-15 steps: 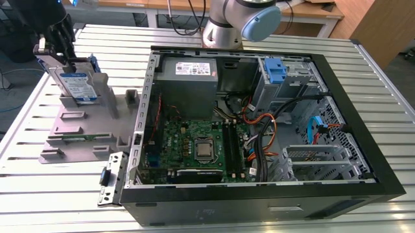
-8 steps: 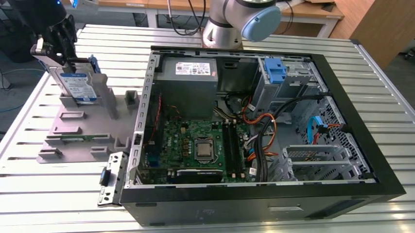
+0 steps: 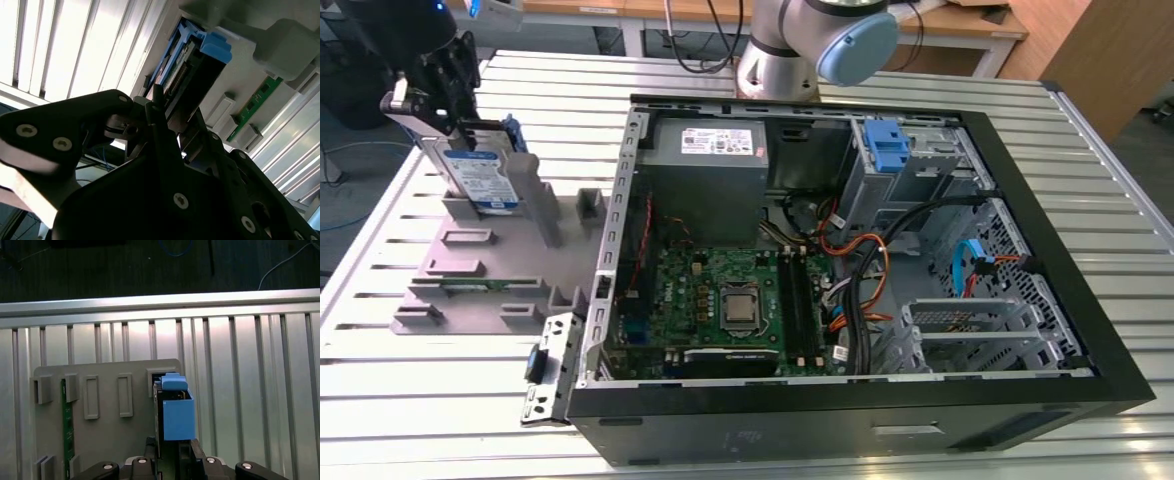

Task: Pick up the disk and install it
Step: 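Pick up the disk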

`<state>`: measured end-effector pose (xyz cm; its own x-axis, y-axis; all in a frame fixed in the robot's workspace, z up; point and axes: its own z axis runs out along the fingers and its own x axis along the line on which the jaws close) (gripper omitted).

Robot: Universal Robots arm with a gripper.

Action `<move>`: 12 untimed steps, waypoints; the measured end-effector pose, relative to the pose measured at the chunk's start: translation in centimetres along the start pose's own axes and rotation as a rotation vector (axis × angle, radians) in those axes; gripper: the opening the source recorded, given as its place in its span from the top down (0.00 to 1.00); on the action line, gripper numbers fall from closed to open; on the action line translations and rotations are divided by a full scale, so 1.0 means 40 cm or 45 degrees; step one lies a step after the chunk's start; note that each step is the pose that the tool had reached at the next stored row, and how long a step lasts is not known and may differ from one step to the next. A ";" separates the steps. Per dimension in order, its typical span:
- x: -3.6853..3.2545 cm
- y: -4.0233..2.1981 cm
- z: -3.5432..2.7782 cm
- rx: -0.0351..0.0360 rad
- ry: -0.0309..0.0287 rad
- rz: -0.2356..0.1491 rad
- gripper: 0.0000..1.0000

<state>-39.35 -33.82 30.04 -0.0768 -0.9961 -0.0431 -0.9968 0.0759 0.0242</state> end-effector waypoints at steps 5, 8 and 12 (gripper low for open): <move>0.000 0.000 0.000 0.0000 -0.0001 0.000 0.64; 0.000 -0.001 0.000 -0.0002 -0.0005 -0.003 0.64; 0.000 -0.001 0.000 -0.0009 -0.0017 -0.019 0.64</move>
<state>-39.30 -33.82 30.03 -0.0622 -0.9971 -0.0448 -0.9978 0.0612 0.0243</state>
